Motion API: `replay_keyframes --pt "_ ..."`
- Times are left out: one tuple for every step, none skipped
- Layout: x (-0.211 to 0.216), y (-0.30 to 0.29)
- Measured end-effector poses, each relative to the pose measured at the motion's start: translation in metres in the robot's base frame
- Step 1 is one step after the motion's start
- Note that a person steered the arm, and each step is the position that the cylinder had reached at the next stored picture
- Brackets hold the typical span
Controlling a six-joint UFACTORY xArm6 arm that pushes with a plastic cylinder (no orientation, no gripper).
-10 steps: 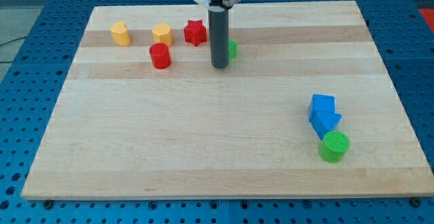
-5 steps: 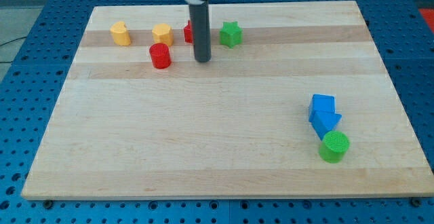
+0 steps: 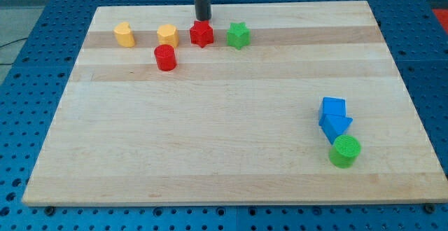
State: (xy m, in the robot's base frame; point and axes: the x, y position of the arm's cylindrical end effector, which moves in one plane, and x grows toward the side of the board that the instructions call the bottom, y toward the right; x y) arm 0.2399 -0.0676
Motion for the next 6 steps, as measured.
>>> replay_keyframes --pt "0.009 0.009" --pt "0.021 0.008" --pt "0.025 0.011" --pt "-0.019 0.062" --pt "-0.043 0.167" --pt "0.045 0.288"
